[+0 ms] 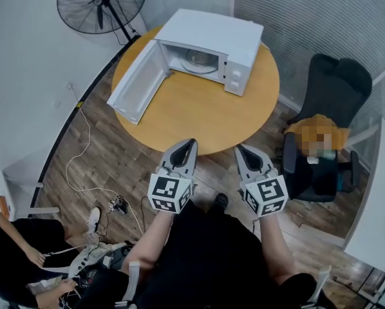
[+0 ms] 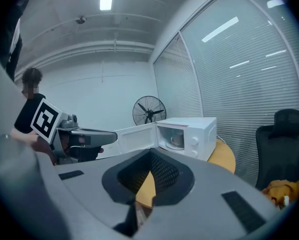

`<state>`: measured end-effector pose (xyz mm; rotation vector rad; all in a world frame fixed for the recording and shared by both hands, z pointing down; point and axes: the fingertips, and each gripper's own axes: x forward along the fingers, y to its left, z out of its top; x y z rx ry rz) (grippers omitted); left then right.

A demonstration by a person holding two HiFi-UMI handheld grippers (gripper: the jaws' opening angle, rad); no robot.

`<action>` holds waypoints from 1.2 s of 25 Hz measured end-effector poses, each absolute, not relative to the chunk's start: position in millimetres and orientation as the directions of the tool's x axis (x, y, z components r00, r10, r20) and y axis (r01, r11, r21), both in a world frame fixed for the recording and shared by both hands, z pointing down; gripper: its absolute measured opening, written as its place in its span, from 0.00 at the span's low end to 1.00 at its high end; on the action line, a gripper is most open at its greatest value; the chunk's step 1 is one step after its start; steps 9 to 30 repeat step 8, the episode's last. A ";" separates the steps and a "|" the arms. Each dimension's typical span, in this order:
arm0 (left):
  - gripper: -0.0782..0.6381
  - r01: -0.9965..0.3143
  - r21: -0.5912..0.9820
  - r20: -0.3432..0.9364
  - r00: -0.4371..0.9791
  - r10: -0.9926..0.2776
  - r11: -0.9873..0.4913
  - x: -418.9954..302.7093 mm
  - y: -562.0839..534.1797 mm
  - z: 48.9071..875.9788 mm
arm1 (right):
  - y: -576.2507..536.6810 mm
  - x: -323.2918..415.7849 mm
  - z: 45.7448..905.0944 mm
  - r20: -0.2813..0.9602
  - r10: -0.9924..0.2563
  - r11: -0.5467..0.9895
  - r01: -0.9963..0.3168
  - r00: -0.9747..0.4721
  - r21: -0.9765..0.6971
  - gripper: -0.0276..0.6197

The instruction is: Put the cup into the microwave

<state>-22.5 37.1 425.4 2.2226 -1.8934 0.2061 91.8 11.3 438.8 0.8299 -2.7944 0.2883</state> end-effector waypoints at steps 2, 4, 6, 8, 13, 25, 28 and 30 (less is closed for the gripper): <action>0.10 -0.987 0.071 0.241 0.160 -0.957 -0.147 -23.2 38.2 424.7 | 13.2 91.2 439.2 0.259 -0.512 0.823 -0.554 -0.819 -0.123 0.06; 0.10 -0.987 0.071 0.242 0.156 -0.958 -0.143 -24.1 40.2 425.2 | 15.2 91.0 439.8 0.262 -0.510 0.825 -0.552 -0.819 -0.120 0.06; 0.10 -0.988 0.074 0.242 0.152 -0.958 -0.138 -25.0 41.5 426.1 | 16.1 92.0 440.2 0.263 -0.510 0.826 -0.552 -0.819 -0.117 0.05; 0.10 -0.988 0.077 0.241 0.148 -0.959 -0.133 -25.4 42.4 426.8 | 16.2 93.5 440.5 0.263 -0.511 0.826 -0.553 -0.818 -0.114 0.05; 0.10 -0.988 0.077 0.241 0.148 -0.959 -0.133 -25.4 42.4 426.8 | 16.2 93.5 440.5 0.263 -0.511 0.826 -0.553 -0.818 -0.114 0.05; 0.10 -0.988 0.077 0.241 0.148 -0.959 -0.133 -25.4 42.4 426.8 | 16.2 93.5 440.5 0.263 -0.511 0.826 -0.553 -0.818 -0.114 0.05; 0.10 -0.988 0.077 0.241 0.148 -0.959 -0.133 -25.4 42.4 426.8 | 16.2 93.5 440.5 0.263 -0.511 0.826 -0.553 -0.818 -0.114 0.05; 0.10 -0.988 0.077 0.241 0.148 -0.959 -0.133 -25.4 42.4 426.8 | 16.2 93.5 440.5 0.263 -0.511 0.826 -0.553 -0.818 -0.114 0.05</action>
